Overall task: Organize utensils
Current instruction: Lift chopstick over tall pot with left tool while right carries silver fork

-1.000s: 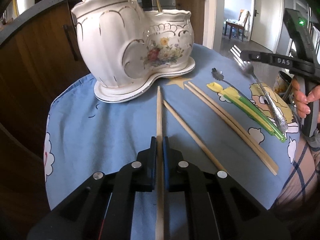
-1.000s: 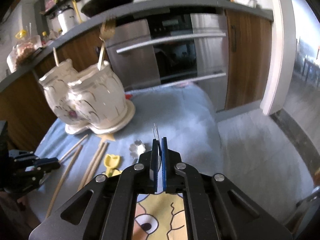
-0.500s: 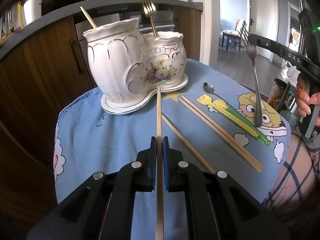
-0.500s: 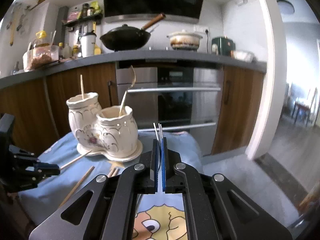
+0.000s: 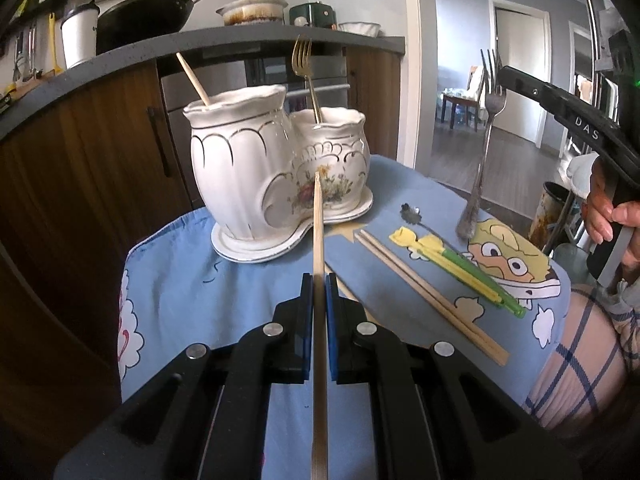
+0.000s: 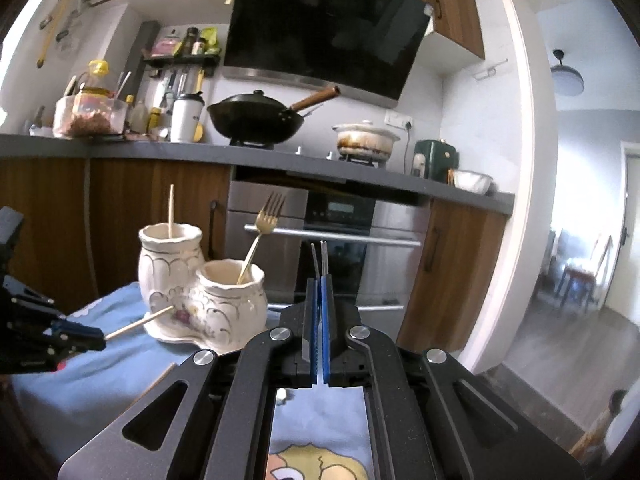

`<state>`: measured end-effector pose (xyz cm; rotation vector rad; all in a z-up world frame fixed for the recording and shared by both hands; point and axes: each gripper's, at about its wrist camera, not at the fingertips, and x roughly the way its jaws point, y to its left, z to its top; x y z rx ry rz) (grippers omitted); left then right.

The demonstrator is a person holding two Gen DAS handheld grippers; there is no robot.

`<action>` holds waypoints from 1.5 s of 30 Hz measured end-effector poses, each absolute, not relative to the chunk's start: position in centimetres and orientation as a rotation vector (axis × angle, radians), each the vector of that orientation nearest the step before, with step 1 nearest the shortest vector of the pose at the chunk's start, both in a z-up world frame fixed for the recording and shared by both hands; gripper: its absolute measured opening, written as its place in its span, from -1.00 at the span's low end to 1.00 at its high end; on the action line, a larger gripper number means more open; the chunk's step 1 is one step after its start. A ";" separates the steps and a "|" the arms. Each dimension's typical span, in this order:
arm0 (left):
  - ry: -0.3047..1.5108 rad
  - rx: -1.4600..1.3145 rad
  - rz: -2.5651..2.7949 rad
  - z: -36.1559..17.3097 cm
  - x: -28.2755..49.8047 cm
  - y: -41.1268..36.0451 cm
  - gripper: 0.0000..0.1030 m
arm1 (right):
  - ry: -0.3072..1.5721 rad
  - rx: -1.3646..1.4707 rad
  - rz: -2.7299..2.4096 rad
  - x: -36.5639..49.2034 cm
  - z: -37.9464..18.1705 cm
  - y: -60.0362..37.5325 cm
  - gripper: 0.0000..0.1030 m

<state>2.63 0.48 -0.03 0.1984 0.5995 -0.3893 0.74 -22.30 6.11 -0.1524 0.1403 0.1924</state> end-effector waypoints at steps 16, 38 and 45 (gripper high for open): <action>0.418 0.095 -0.361 4.1 2.4 2.1 -0.88 | 0.080 -0.161 0.269 0.8 9.7 -20.1 -0.96; 0.253 -0.065 -0.392 12.8 12.7 2.9 -0.88 | -0.041 -0.113 0.236 7.8 15.1 -18.2 -0.96; 0.221 -0.078 -0.335 12.1 16.6 1.5 -0.88 | -0.059 -0.072 0.171 10.2 13.7 -18.2 -0.96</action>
